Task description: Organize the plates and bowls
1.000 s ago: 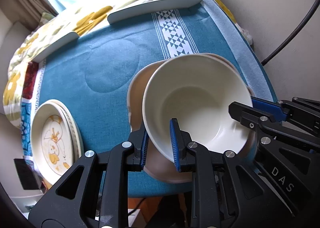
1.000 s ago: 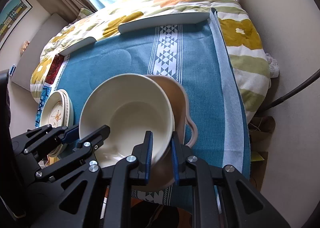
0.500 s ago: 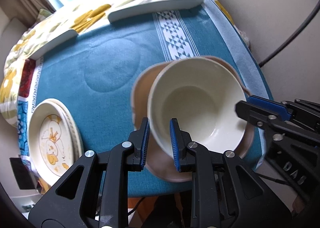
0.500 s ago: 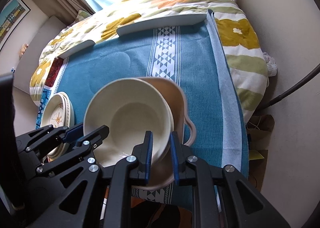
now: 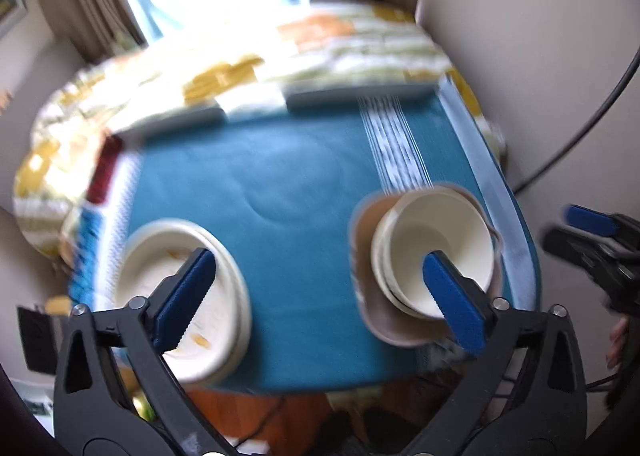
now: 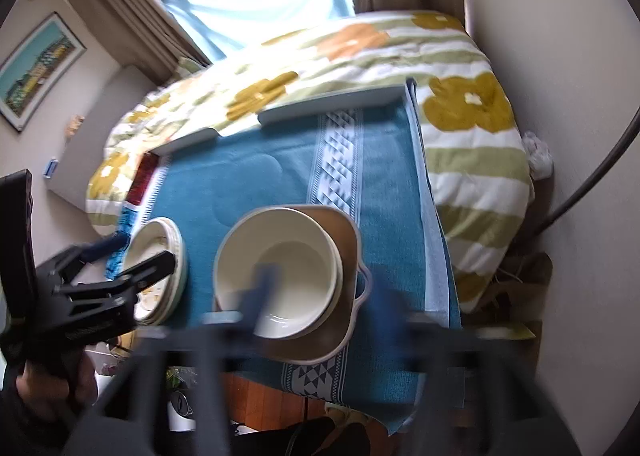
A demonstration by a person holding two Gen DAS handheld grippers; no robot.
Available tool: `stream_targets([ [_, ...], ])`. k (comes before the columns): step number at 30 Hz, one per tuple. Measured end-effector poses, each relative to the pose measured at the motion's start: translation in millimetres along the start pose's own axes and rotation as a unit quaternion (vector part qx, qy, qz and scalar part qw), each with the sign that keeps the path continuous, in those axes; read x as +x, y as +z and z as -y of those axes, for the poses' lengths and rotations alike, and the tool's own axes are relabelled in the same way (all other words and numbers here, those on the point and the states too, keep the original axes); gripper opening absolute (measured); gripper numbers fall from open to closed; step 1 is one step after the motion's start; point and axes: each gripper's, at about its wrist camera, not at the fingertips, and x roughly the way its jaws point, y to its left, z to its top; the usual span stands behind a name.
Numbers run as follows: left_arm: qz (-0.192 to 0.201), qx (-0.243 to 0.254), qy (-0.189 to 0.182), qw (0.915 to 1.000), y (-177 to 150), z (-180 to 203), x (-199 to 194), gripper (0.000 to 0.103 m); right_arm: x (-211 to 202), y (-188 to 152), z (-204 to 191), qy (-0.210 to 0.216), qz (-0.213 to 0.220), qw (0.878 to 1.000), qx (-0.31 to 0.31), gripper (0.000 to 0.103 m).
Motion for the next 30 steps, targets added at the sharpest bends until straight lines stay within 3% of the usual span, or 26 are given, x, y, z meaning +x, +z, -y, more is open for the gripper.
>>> stream_targets([
  [3, -0.006, 0.031, 0.011, 0.9994, -2.3, -3.3, -4.0, 0.103, -10.6, -2.6, 0.6, 0.005, 0.023, 1.0, -0.011, 0.101],
  [5, -0.016, 0.037, -0.002, 0.9992, -5.4, -6.8, -2.1, 0.103, -8.8, -2.5, 0.8, -0.001, -0.005, 1.0, -0.024, 0.101],
  [8, -0.047, 0.046, -0.022, 0.9976, -12.6, -11.3, 5.7, 0.103, -2.9, -1.3, -1.3, -0.044, -0.042, 0.997, -0.054, 0.101],
  [12, -0.077, 0.091, -0.02, 0.9927, -18.4, -3.7, 20.0, 0.103, 7.9, -2.9, 0.1, -0.073, -0.079, 0.992, -0.07, 0.101],
  [15, -0.107, 0.111, -0.037, 0.9873, -19.3, 3.6, 35.6, 0.103, 26.5, -8.3, 3.1, -0.098, -0.124, 0.983, -0.097, 0.101],
  [22, -0.19, 0.123, -0.067, 0.9717, -21.5, 17.4, 85.0, 0.1, 78.7, -15.6, 10.5, -0.112, -0.204, 0.963, -0.136, 0.1],
  [26, -0.214, 0.145, -0.052, 0.9645, -22.8, 27.7, 104.1, 0.088, 100.8, -19.0, 12.6, -0.101, -0.236, 0.956, -0.145, 0.086],
  [30, -0.229, 0.155, -0.05, 0.9598, -28.1, 35.7, 122.5, 0.068, 118.4, -19.6, 13.9, -0.098, -0.246, 0.953, -0.147, 0.066],
])
